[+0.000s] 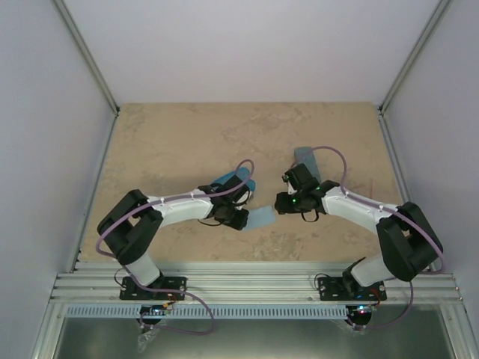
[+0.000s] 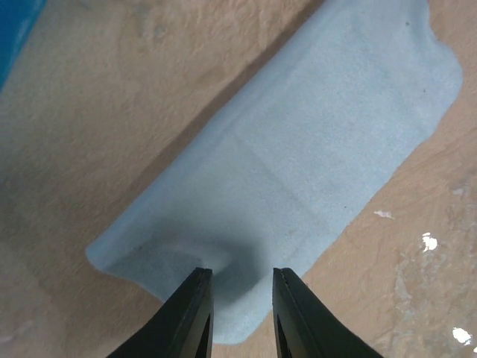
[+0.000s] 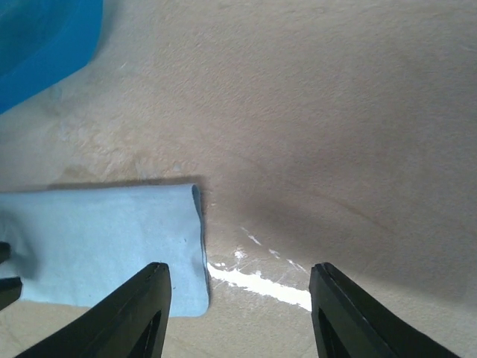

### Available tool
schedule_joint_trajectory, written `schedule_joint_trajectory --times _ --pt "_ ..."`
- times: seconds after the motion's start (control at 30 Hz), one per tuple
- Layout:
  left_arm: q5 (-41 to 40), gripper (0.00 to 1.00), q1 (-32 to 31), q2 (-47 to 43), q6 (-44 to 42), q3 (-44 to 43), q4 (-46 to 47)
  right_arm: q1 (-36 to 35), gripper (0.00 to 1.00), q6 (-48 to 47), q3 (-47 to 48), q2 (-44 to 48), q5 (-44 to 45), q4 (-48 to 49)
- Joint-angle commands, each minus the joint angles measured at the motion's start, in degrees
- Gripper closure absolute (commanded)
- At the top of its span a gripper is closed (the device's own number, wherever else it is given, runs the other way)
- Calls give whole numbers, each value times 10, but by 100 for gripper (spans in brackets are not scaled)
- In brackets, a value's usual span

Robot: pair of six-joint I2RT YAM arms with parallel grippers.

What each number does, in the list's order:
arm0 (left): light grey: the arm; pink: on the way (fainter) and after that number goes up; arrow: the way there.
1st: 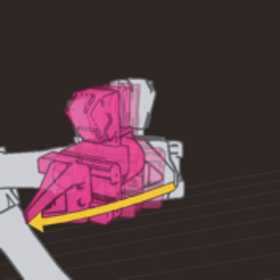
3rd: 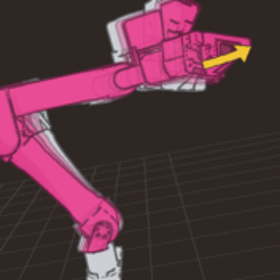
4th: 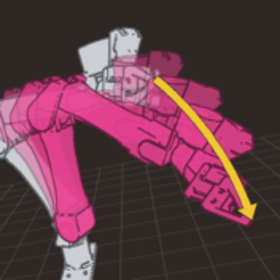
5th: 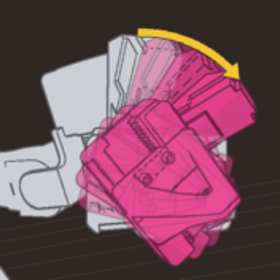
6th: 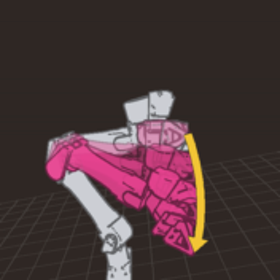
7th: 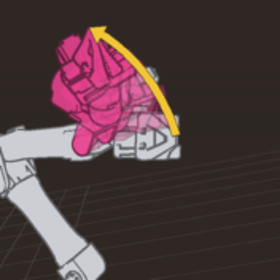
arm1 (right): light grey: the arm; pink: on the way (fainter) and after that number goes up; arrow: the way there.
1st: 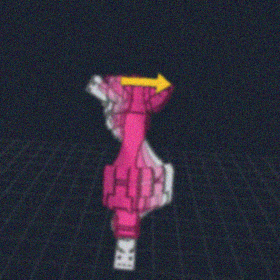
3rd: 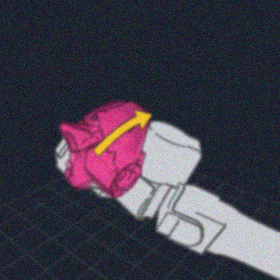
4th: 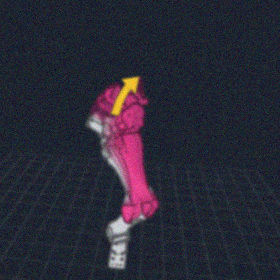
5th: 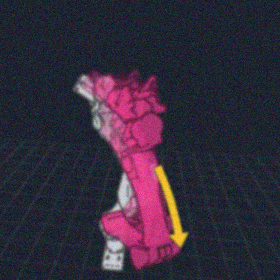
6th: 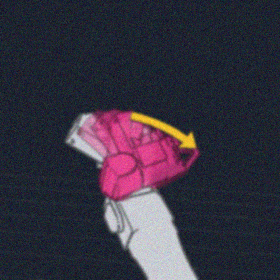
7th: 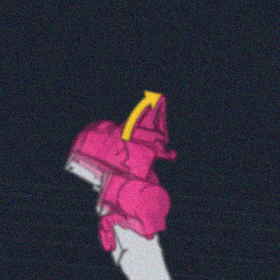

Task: Organize the sunglasses
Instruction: Adjust the glasses cleaning cloth at the center of the board.

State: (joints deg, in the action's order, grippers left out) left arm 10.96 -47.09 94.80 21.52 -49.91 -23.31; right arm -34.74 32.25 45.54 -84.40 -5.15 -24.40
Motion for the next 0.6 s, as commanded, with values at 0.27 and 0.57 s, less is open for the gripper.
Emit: schedule_joint_trajectory --times 0.27,0.57 --pt "-75 61 7 -67 196 -35 -63 -38 52 -19 32 -58 25 -32" --pt "-66 57 7 -81 268 12 -11 -67 59 -9 55 -93 46 -40"
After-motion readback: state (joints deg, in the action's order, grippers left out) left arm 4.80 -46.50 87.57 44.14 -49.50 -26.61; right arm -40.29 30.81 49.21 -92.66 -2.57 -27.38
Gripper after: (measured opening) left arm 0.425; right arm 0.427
